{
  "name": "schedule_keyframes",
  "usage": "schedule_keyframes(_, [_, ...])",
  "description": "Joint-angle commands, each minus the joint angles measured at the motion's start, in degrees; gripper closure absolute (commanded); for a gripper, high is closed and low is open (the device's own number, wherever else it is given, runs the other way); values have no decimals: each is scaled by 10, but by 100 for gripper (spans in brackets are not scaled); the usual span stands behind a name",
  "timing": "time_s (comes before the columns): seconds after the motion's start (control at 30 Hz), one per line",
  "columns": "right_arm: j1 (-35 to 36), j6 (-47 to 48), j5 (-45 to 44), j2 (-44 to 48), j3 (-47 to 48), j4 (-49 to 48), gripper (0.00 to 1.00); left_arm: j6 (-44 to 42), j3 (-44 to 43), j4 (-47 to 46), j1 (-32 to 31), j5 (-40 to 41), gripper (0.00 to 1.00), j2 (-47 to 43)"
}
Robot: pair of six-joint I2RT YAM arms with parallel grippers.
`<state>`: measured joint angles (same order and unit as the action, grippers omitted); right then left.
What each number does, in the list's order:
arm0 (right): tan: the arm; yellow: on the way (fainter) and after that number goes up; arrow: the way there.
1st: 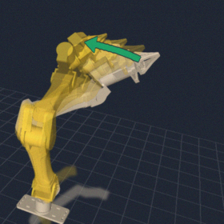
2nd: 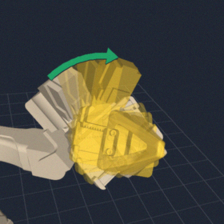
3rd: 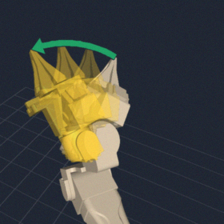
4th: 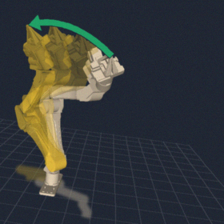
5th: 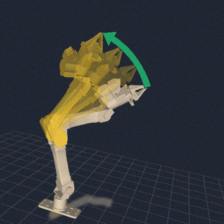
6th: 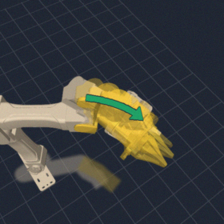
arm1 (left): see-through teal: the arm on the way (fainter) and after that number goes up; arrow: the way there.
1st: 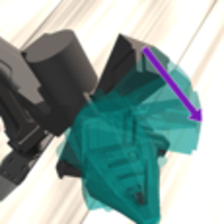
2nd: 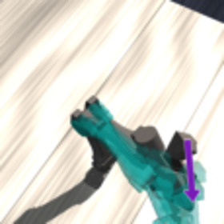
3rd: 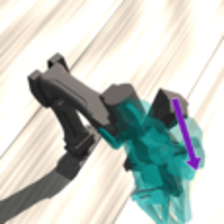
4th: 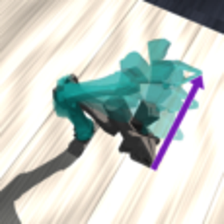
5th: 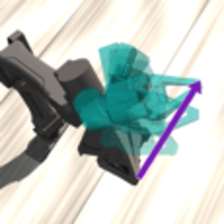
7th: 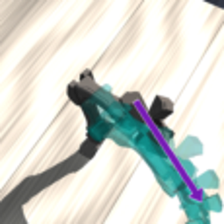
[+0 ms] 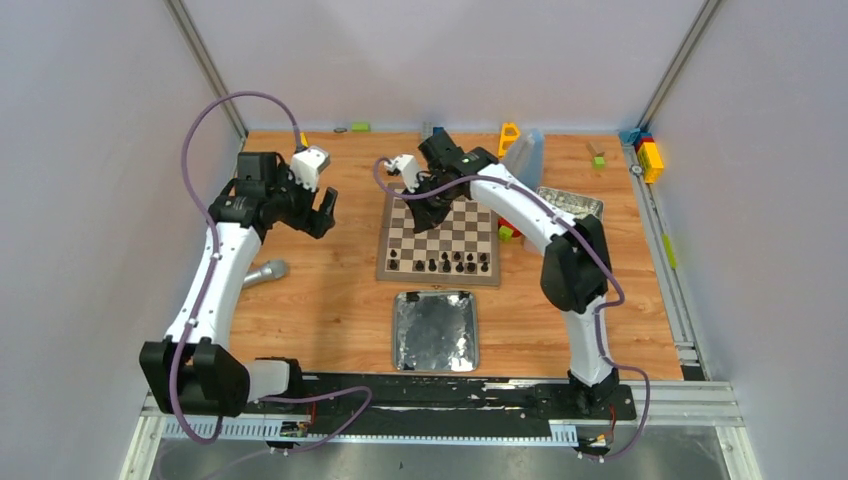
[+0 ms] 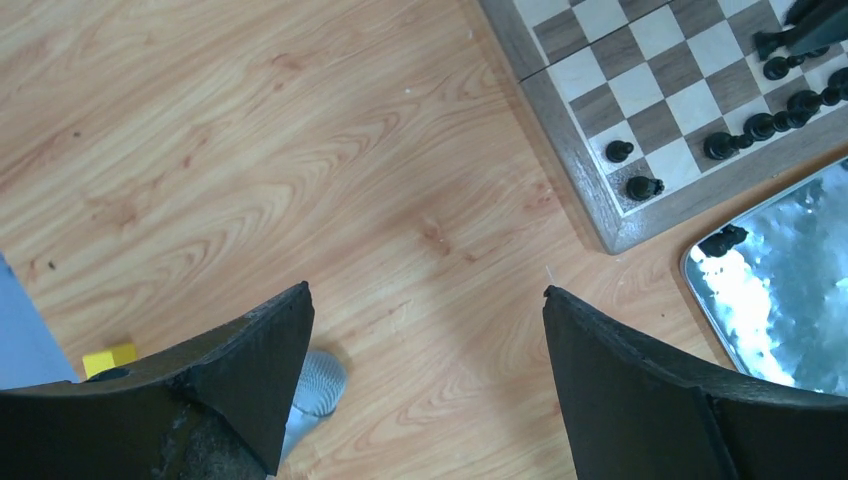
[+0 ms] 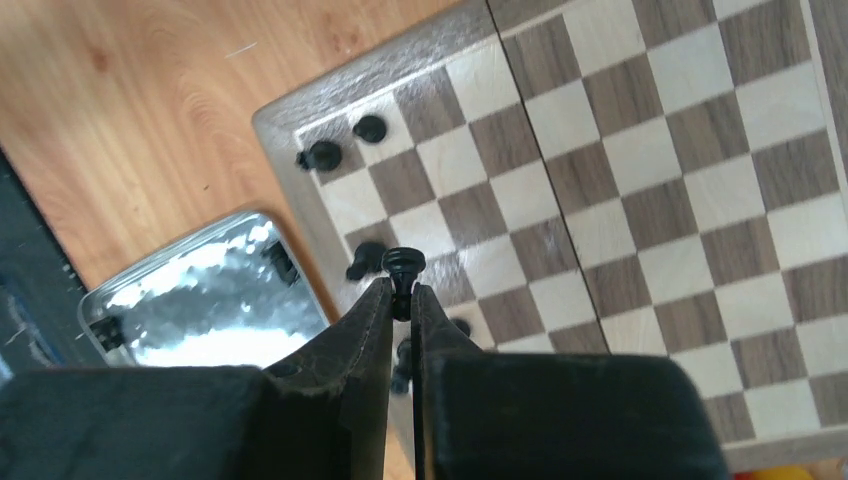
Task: Set up the chess pieces on the board
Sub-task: Place the chess piece on the chessboard.
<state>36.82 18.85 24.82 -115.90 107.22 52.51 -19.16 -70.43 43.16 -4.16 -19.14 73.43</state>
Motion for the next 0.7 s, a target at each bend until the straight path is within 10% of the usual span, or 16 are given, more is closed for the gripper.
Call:
schedule_keyframes(0.0, [34, 25, -92, -85, 120, 90, 97, 32, 28, -33, 55, -35, 6, -57])
schedule_keyframes(0.67, [99, 65, -183, -197, 208, 132, 98, 35, 51, -35, 120, -65, 3, -93])
